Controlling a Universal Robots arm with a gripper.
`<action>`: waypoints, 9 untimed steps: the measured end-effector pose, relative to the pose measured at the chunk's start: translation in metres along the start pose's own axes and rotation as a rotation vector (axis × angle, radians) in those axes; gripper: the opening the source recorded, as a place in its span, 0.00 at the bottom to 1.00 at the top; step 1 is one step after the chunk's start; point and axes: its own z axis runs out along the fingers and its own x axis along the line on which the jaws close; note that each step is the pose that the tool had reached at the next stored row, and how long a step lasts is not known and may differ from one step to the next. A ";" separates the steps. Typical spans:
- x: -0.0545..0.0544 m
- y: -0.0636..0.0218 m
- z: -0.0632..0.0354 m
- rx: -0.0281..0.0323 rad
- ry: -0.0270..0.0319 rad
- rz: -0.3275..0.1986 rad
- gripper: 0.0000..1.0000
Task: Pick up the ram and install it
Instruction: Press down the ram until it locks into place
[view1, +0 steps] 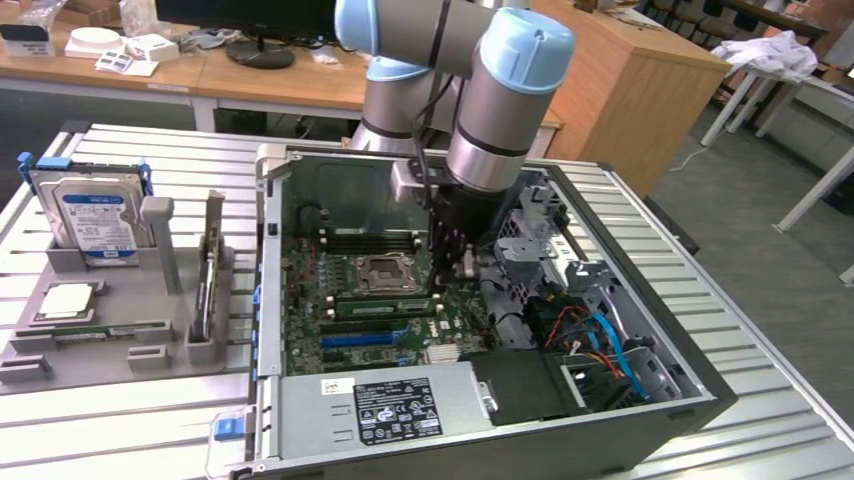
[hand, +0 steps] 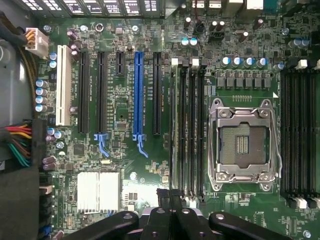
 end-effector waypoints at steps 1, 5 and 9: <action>0.000 0.0000 0.0009 0.0001 0.0000 0.000 0.11; 0.000 0.0000 0.0011 0.0000 0.0002 0.000 0.11; -0.002 0.0001 0.0013 0.0000 -0.0002 0.000 0.11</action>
